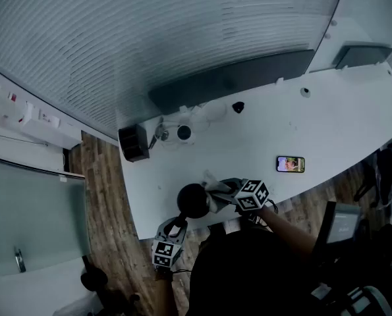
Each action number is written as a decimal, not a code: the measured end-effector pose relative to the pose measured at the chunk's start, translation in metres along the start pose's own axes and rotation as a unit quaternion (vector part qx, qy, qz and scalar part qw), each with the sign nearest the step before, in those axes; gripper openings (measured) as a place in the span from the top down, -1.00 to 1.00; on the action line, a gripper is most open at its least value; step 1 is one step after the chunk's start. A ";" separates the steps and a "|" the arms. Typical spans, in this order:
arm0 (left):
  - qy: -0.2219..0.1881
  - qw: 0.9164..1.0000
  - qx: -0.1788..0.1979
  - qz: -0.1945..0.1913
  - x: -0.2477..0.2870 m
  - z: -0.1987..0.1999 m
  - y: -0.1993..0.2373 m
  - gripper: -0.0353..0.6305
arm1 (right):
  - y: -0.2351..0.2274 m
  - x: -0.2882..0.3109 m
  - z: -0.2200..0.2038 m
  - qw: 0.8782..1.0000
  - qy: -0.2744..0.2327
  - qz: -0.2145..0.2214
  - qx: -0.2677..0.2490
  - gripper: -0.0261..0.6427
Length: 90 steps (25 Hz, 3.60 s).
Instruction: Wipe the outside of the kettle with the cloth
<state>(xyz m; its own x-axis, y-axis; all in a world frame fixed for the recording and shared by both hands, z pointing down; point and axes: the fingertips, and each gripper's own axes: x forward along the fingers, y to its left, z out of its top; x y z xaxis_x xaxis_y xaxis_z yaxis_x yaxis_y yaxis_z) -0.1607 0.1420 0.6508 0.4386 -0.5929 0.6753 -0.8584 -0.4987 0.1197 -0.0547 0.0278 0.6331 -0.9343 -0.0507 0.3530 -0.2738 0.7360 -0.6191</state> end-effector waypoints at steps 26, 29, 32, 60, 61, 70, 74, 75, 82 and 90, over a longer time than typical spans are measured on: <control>0.016 0.999 -0.020 0.021 0.014 -0.001 -0.044 0.51 | 0.040 -0.008 0.036 0.996 -0.075 0.024 0.038 0.62; 0.019 0.999 -0.029 0.026 0.017 0.000 -0.049 0.51 | 0.030 0.011 0.023 0.998 -0.049 0.013 0.031 0.62; 0.032 0.999 -0.026 0.019 0.022 0.000 -0.053 0.51 | -0.002 0.016 0.009 0.997 -0.034 -0.038 0.051 0.62; 0.066 0.996 -0.062 -0.022 0.054 0.015 -0.087 0.51 | 0.029 0.003 0.006 0.990 -0.072 -0.040 0.114 0.62; 0.066 0.996 -0.062 -0.022 0.055 0.016 -0.087 0.51 | 0.020 0.005 0.001 0.989 -0.068 -0.051 0.123 0.62; 0.071 0.996 -0.054 -0.024 0.057 0.016 -0.089 0.51 | -0.017 0.005 -0.023 0.965 -0.097 -0.072 0.231 0.62; 0.073 0.996 -0.053 -0.024 0.057 0.017 -0.089 0.51 | -0.052 0.012 -0.053 0.948 -0.076 -0.115 0.286 0.62; 0.074 0.996 -0.053 -0.024 0.057 0.018 -0.089 0.51 | -0.061 0.017 -0.063 0.940 -0.073 -0.120 0.310 0.62; 0.075 0.995 -0.055 -0.022 0.057 0.017 -0.090 0.52 | -0.086 0.031 -0.102 0.917 -0.041 -0.133 0.374 0.62; 0.071 0.996 -0.052 -0.025 0.056 0.017 -0.089 0.52 | 0.009 -0.040 -0.001 0.982 -0.152 -0.003 0.109 0.62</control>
<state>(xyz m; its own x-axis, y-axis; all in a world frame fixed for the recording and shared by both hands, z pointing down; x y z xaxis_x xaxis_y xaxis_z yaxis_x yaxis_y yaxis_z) -0.0555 0.1423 0.6661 0.4459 -0.4701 0.7617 -0.8625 -0.4532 0.2252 -0.0201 0.0372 0.6137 -0.9484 -0.2782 0.1520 -0.2911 0.5741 -0.7653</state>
